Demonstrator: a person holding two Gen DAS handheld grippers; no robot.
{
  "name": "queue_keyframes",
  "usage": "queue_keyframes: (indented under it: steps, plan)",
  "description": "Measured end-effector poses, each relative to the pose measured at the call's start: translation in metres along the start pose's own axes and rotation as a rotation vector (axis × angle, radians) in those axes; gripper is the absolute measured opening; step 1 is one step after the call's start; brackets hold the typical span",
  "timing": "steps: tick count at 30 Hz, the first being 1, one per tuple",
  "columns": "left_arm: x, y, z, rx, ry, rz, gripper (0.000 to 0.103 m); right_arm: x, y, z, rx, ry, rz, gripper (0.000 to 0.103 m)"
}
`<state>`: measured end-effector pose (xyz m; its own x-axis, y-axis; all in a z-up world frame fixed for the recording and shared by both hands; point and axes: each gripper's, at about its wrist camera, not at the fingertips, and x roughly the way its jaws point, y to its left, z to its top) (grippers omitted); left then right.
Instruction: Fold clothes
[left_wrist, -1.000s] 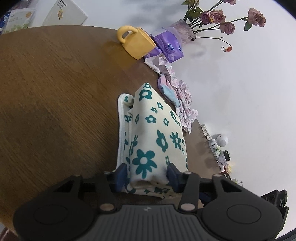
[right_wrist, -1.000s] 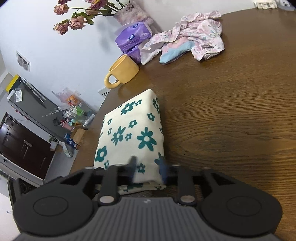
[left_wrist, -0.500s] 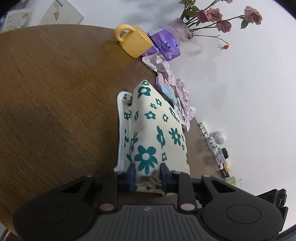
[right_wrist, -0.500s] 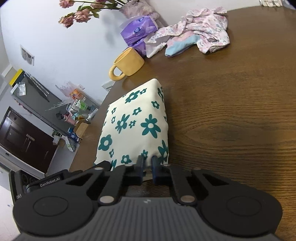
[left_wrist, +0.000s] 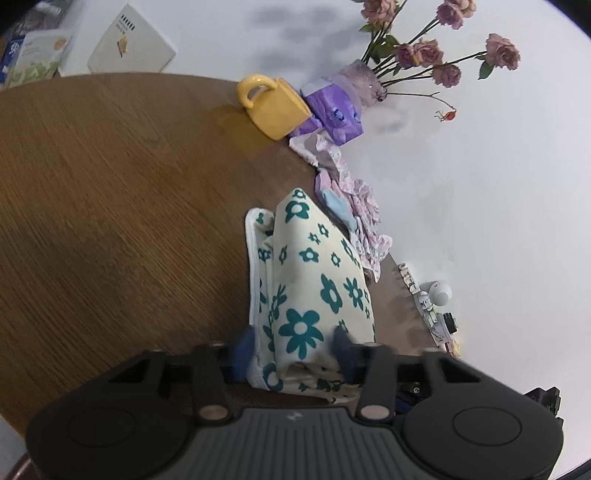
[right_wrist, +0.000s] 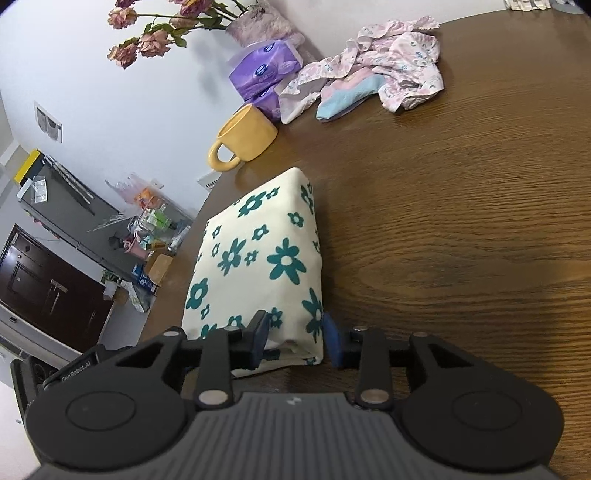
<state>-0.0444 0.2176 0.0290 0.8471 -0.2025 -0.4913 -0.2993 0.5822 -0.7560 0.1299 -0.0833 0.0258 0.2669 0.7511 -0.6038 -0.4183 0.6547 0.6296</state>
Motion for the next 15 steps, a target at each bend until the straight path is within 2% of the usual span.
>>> queue_keyframes:
  steps: [1, 5, 10, 12, 13, 14, 15]
  plan:
    - [0.0, -0.001, -0.001, 0.011, 0.004, -0.007, 0.022, 0.001, 0.001, 0.0, -0.002, 0.002, 0.005, 0.019]
    - [-0.001, -0.01, -0.005, 0.085, -0.015, 0.011, 0.014, 0.002, 0.004, -0.001, -0.024, -0.003, 0.004, 0.01]
    - [0.0, -0.016, -0.008, 0.145, -0.022, 0.023, 0.016, 0.001, 0.006, -0.002, -0.04, -0.009, -0.003, 0.012]
    - [-0.003, -0.016, -0.009, 0.146, -0.029, 0.031, 0.029, -0.003, 0.006, -0.003, -0.052, -0.025, -0.01, 0.024]
    - [-0.005, -0.016, -0.009, 0.145, -0.034, 0.035, 0.046, -0.007, 0.006, -0.004, -0.061, -0.037, -0.016, 0.028]
    - [-0.008, -0.016, -0.009, 0.151, -0.046, 0.038, 0.057, -0.01, 0.006, -0.005, -0.069, -0.049, -0.021, 0.034]
    - [-0.012, -0.015, -0.01, 0.157, -0.06, 0.04, 0.059, -0.014, 0.006, -0.006, -0.088, -0.064, -0.029, 0.036]
